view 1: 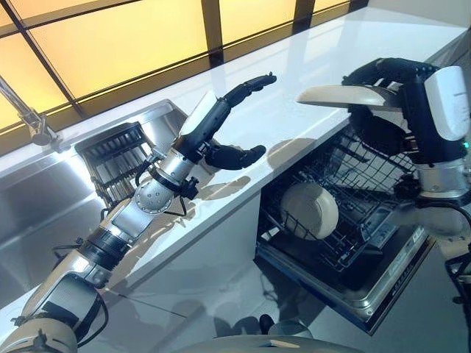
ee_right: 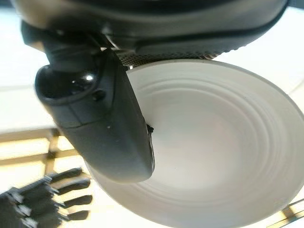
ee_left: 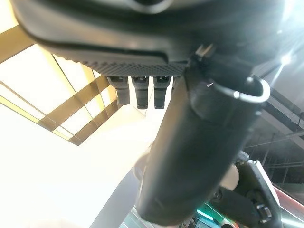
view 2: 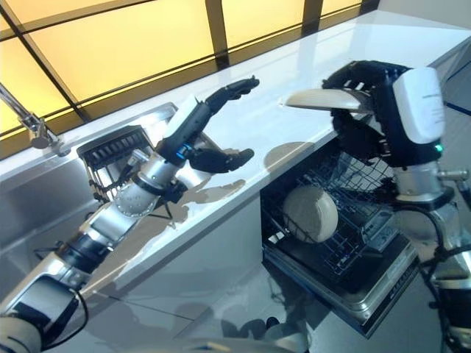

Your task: Pick up plates and place into dishwasher.

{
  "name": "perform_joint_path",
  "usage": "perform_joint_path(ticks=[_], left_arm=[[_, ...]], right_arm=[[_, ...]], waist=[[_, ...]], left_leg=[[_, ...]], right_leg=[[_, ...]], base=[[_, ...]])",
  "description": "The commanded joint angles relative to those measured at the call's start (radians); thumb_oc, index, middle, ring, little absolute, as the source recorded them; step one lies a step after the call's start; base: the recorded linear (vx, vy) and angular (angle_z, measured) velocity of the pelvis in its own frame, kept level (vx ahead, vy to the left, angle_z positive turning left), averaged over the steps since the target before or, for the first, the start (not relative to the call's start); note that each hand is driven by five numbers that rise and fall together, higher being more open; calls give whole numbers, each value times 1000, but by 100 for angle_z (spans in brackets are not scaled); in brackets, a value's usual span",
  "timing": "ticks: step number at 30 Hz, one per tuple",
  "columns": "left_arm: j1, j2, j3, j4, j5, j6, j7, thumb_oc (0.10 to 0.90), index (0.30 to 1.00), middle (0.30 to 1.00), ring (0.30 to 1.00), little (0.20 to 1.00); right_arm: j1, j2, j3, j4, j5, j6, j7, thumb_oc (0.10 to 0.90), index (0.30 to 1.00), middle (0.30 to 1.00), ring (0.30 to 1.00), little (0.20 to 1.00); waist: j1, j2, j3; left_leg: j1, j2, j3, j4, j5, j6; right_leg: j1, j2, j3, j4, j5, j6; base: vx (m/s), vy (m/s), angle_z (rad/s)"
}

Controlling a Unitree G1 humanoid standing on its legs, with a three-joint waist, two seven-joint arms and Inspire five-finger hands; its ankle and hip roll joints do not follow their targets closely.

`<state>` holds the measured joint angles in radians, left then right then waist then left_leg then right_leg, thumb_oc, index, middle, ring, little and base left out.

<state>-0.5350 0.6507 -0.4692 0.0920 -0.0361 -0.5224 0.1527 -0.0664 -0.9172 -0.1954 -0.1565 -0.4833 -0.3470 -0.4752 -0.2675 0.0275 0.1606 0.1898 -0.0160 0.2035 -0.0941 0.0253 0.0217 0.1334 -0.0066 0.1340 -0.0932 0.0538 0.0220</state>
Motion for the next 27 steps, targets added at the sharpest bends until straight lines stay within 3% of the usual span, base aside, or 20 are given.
perform_joint_path(ticks=[1,10,19,27], left_arm=[[-25,6,94,19,-33,-84,90,800,900,900,900,900],[43,-55,147,-48,-46,-65,61,800,900,900,900,900],[57,-21,140,-137,-119,-38,-31,800,900,900,900,900],[68,15,112,-200,-189,-37,-112,800,900,900,900,900]], right_arm=[[-14,-56,-148,69,20,60,-100,100,300,300,300,200],[40,5,-135,251,96,184,-35,100,300,300,300,200],[-4,-1,-74,468,205,247,24,100,300,300,300,200],[-113,-42,31,691,208,317,70,100,300,300,300,200]], waist=[[6,-18,-121],[16,-33,-114],[51,-40,-104],[92,-39,-86]], left_leg=[[19,-32,16,7,-164,55],[14,-27,0,7,-158,56],[7,-26,-28,7,-154,51],[0,-26,-50,7,-149,45]], right_leg=[[14,101,1,6,-74,23],[12,104,4,6,-69,17],[14,101,-20,6,-68,14],[16,95,-52,6,-71,10]], base=[[3,-7,-13],[3,-10,-8],[27,-44,2],[31,-73,13]])
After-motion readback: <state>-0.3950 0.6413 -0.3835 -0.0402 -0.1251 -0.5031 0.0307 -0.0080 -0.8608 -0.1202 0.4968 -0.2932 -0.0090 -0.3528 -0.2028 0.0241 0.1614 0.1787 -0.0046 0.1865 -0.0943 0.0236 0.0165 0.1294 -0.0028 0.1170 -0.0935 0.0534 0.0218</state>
